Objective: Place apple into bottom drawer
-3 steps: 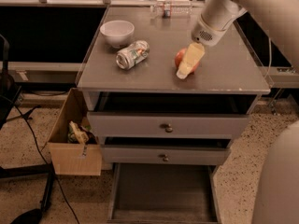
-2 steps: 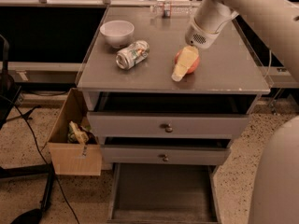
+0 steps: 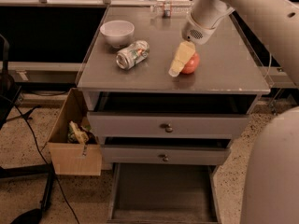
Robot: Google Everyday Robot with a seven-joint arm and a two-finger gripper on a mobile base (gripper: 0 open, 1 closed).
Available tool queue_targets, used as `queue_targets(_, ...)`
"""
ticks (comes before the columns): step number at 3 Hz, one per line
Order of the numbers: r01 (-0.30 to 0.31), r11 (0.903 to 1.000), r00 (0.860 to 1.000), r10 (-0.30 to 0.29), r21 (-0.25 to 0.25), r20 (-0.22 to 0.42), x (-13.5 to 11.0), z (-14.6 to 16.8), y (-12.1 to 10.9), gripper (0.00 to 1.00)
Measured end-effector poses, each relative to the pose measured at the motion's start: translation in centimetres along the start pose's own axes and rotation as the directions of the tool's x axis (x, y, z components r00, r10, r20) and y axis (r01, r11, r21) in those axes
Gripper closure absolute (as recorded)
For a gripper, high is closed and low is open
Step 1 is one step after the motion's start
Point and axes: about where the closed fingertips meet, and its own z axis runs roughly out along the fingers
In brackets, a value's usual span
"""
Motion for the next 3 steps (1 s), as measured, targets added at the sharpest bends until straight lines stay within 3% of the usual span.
queue_targets(3,-0.068,0.9977,0.997,0.068,0.001,-0.047,3.4,0.8,-1.5,0.00)
